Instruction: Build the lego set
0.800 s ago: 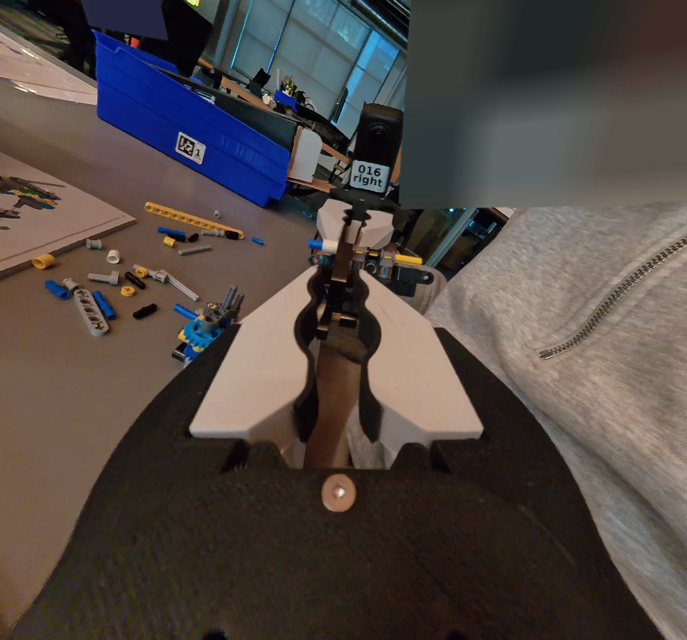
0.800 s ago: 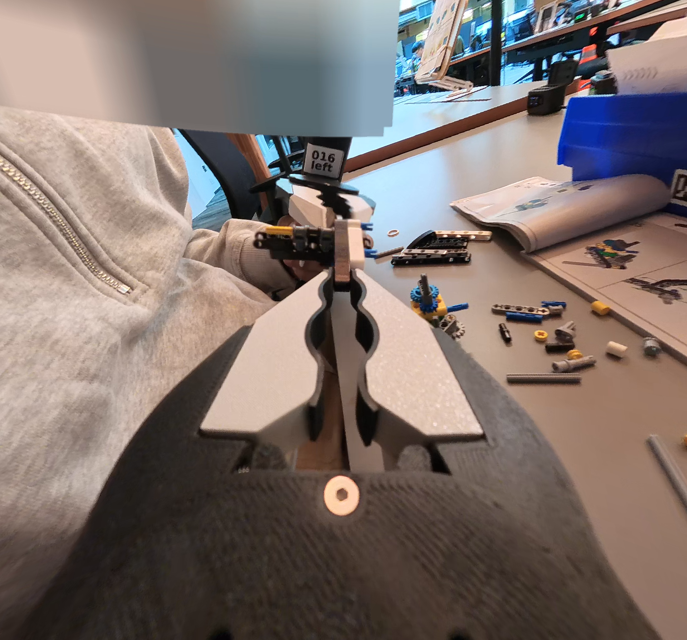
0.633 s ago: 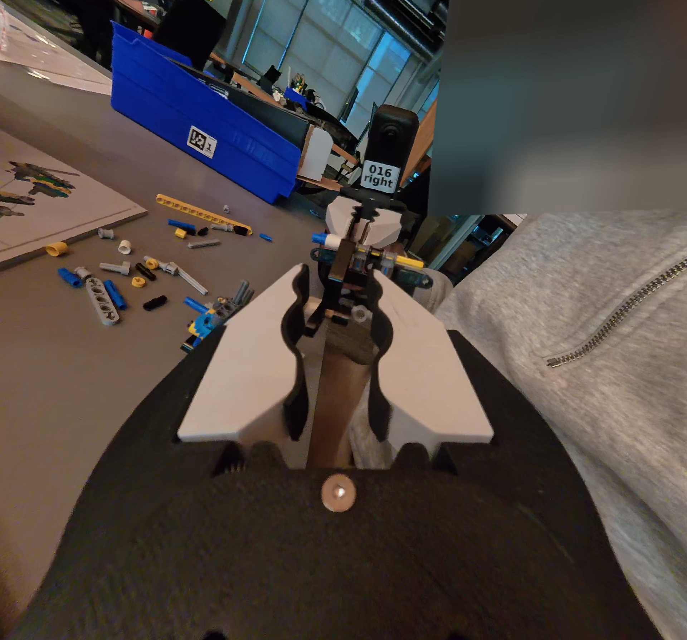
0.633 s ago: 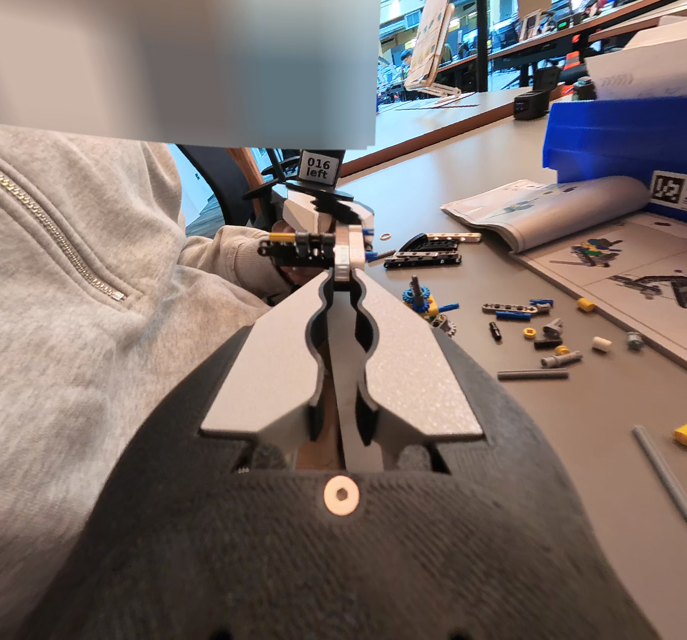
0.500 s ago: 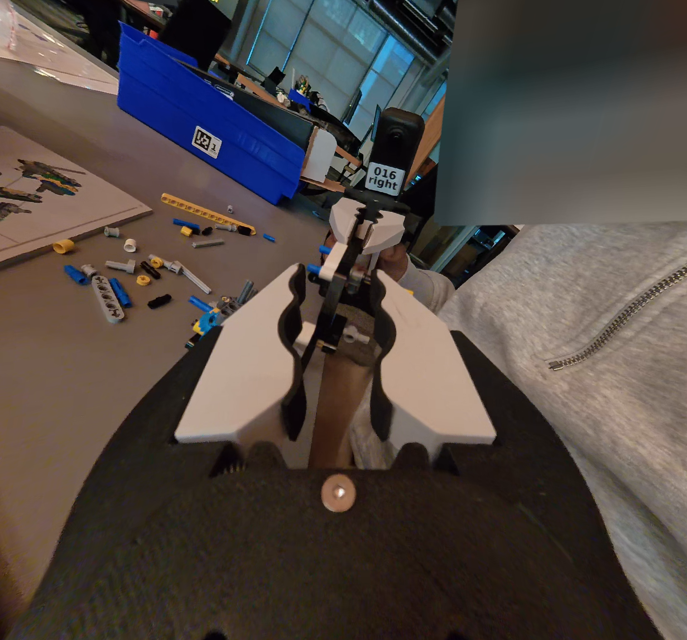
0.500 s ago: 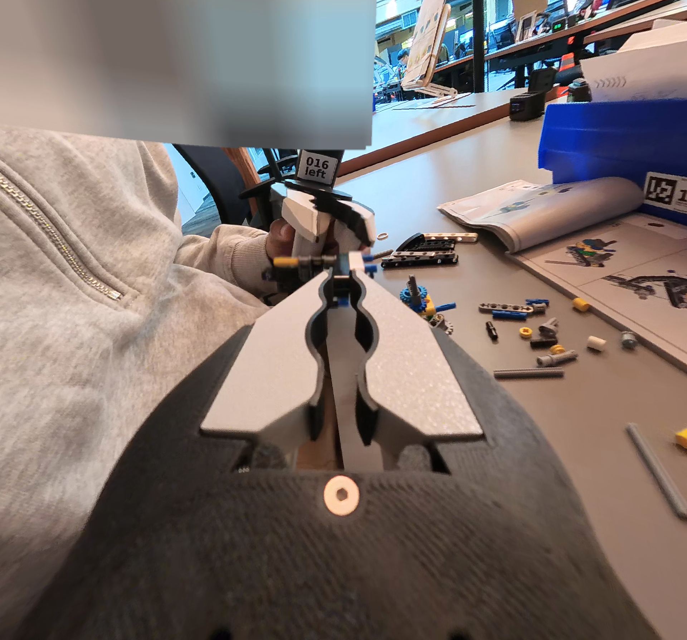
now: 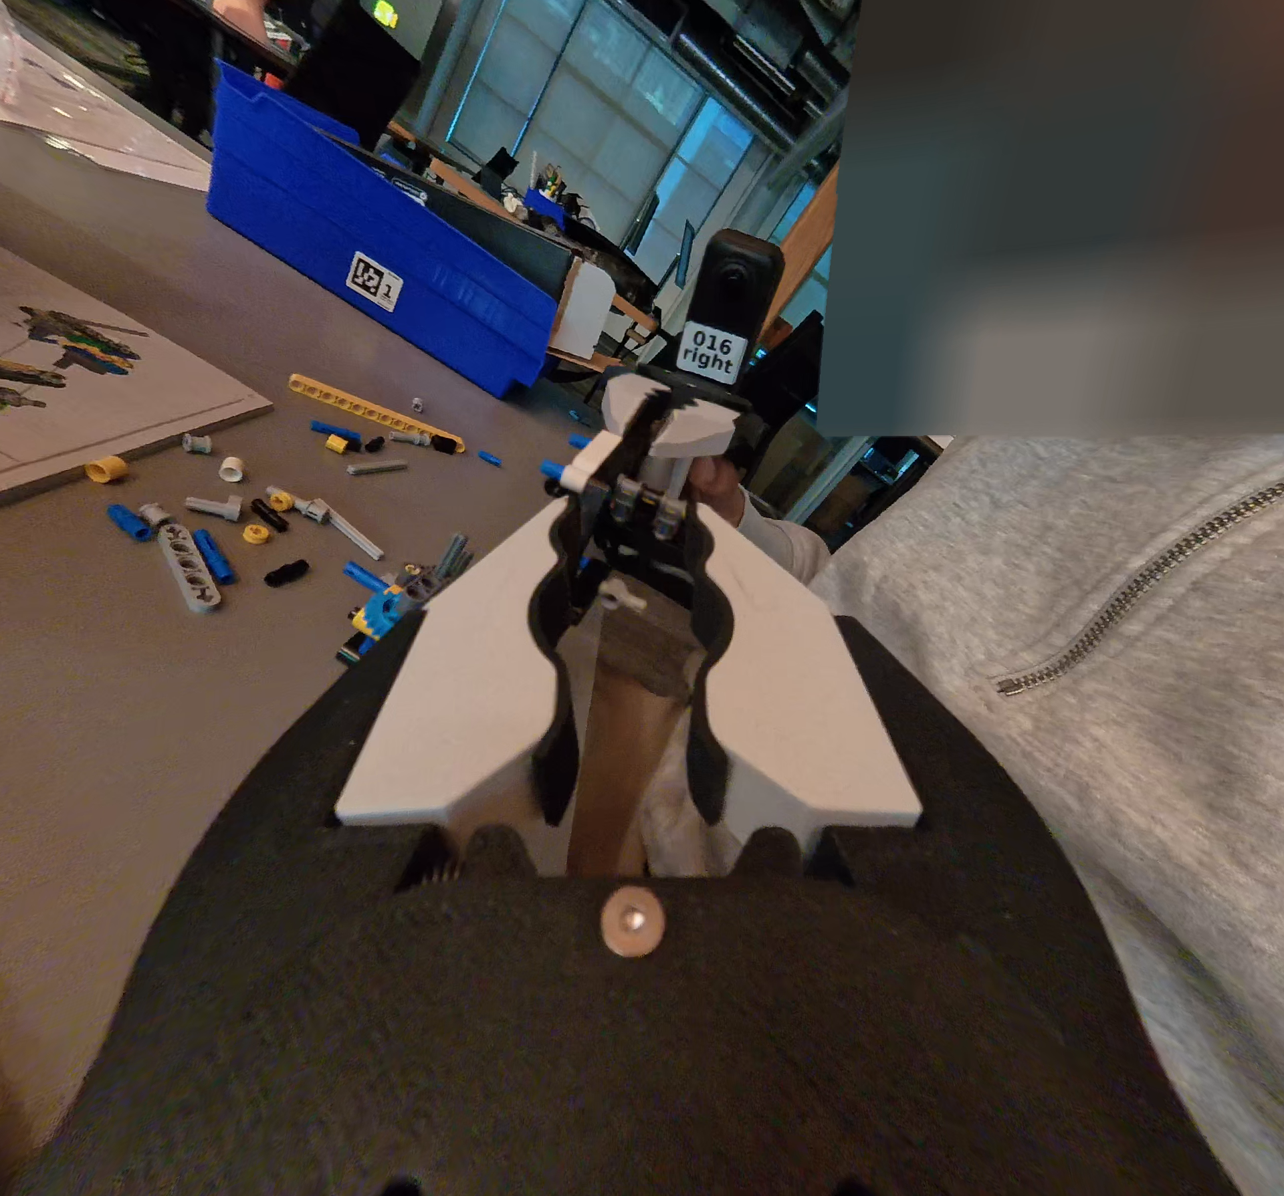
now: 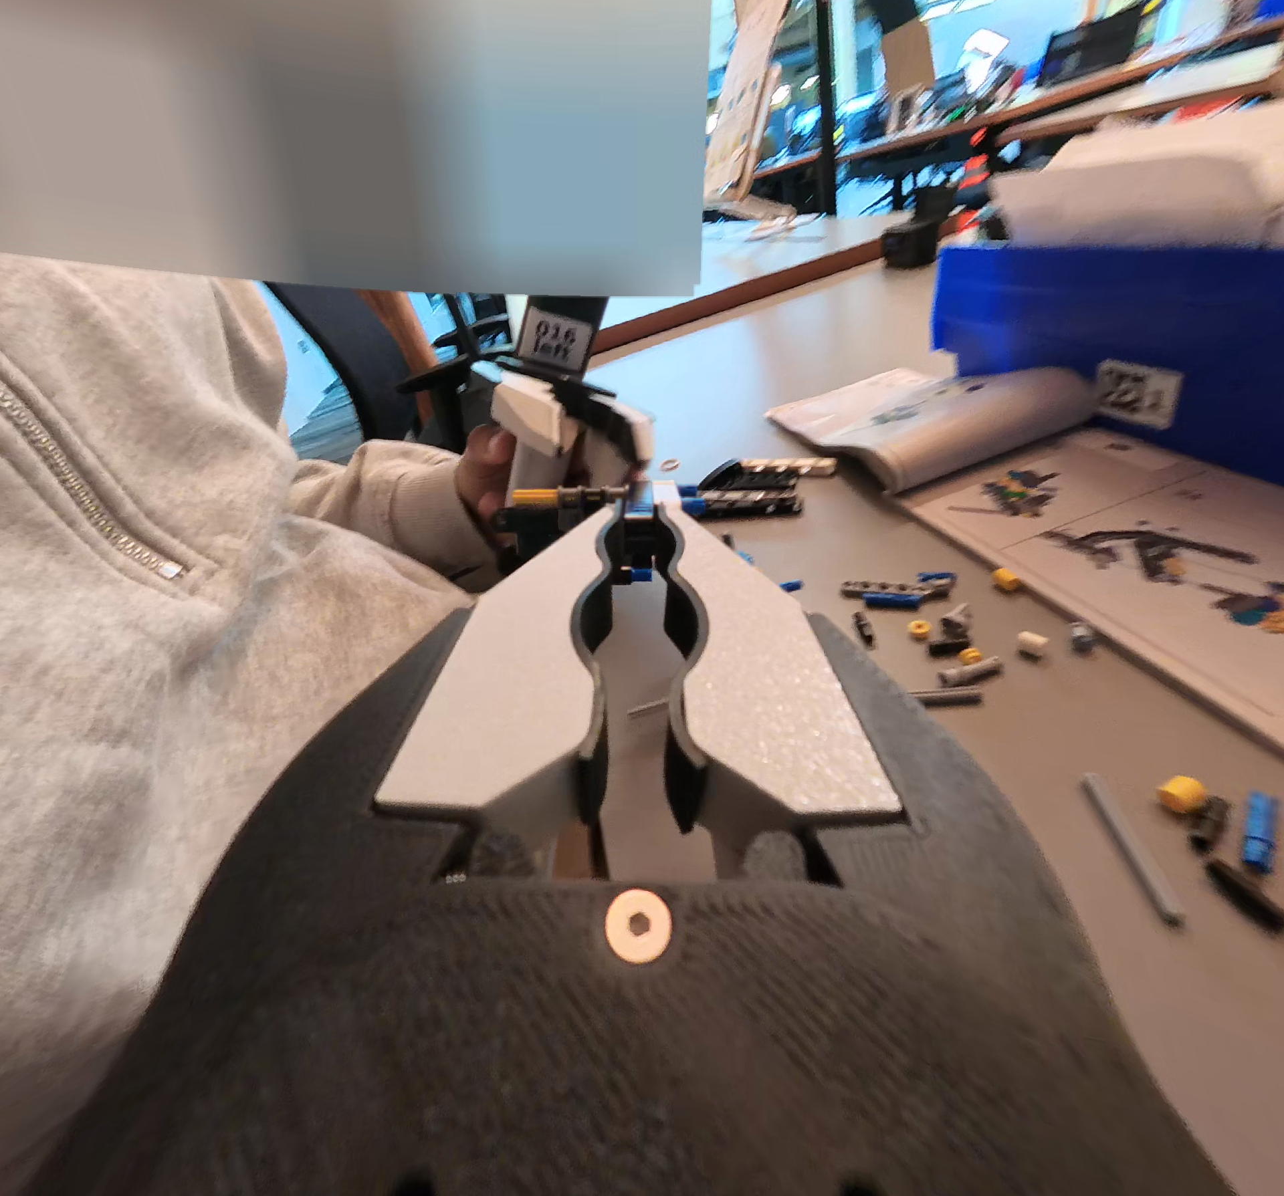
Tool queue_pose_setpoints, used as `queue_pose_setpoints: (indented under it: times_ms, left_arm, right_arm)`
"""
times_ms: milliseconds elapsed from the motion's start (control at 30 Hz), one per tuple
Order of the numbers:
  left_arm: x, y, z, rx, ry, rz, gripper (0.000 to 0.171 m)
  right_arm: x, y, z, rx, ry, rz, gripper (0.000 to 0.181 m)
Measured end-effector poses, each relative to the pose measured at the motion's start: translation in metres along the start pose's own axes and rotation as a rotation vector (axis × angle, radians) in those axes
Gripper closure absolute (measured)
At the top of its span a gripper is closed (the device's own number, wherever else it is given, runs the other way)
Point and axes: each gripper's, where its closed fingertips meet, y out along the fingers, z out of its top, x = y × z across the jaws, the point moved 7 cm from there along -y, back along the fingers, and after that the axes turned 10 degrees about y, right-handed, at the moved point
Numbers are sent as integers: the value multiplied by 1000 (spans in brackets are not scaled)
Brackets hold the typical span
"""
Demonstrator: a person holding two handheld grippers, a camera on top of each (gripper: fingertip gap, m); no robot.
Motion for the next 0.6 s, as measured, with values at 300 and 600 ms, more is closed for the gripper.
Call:
queue_pose_setpoints:
  times_ms: [300, 600]
  left_arm:
    - [15, 10, -1, 31, -51, -125, 164]
    - [24, 39, -7, 139, -412, -190, 152]
  right_arm:
    - [5, -16, 16, 151, -69, -126, 175]
    - [-3, -29, 34, 351, -292, -304, 176]
